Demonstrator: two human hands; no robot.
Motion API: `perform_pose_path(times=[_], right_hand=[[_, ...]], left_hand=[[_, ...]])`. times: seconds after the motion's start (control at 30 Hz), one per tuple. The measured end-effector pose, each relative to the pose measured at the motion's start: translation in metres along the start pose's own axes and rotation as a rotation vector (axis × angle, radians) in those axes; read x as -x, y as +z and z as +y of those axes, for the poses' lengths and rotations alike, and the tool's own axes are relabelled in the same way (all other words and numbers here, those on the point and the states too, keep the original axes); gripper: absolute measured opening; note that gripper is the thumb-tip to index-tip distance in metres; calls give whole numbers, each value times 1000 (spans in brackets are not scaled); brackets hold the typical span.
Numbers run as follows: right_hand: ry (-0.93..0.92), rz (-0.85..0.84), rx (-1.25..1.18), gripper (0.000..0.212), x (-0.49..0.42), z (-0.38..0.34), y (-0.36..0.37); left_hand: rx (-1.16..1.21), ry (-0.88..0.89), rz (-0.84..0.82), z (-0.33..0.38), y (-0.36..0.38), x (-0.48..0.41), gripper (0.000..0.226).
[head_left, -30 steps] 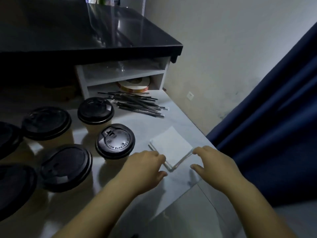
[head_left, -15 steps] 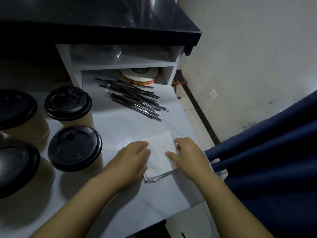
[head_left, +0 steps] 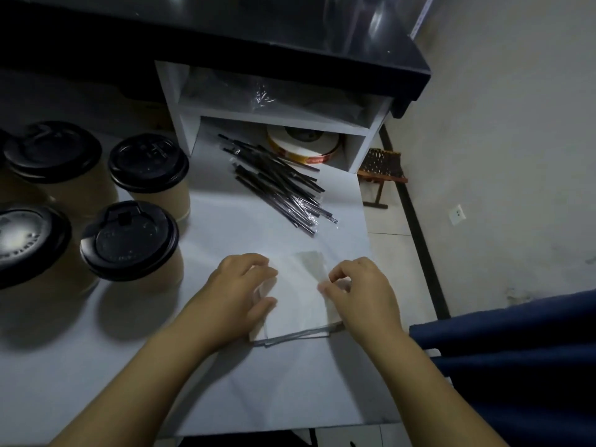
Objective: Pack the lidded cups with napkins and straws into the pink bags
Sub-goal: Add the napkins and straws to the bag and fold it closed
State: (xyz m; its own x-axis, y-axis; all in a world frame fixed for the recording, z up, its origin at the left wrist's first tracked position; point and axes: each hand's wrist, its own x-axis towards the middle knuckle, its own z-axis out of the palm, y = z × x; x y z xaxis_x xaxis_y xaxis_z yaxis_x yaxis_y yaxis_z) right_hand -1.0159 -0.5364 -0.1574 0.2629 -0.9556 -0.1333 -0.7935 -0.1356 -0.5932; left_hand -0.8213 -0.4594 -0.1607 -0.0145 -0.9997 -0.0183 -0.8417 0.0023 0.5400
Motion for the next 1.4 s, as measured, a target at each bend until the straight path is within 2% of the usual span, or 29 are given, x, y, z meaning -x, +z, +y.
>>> perform_pose_path(times=[0.07, 0.17, 0.23, 0.47, 0.67, 0.83, 1.03, 1.2, 1.4], right_hand=[[-62, 6, -46, 16, 0, 2, -3], [-109, -81, -194, 17, 1, 3, -7], [-123, -142, -241, 14, 0, 3, -8], [-212, -198, -253, 12, -6, 4, -9], [-241, -272, -285, 21, -8, 7, -14], [-293, -245, -334, 14, -27, 3, -28], [-302, -109, -103, 14, -76, -18, -33], [-370, -106, 231, 19, -113, -37, -17], [-397, -156, 392, 27, -136, -50, 3]], left_hand=[[-6, -21, 41, 4, 1, 1, 52], [22, -39, 115, 9, 0, 0, 66], [63, -72, 129, 10, -2, -2, 68], [101, -71, 196, 9, -4, -11, 20], [161, -72, 151, 9, -3, -8, 7], [131, -79, 246, 8, -13, -14, 9], [67, -148, 293, 2, -24, -28, 14], [47, -226, 287, -2, -29, -40, 21], [49, -257, 269, -3, -27, -47, 26]])
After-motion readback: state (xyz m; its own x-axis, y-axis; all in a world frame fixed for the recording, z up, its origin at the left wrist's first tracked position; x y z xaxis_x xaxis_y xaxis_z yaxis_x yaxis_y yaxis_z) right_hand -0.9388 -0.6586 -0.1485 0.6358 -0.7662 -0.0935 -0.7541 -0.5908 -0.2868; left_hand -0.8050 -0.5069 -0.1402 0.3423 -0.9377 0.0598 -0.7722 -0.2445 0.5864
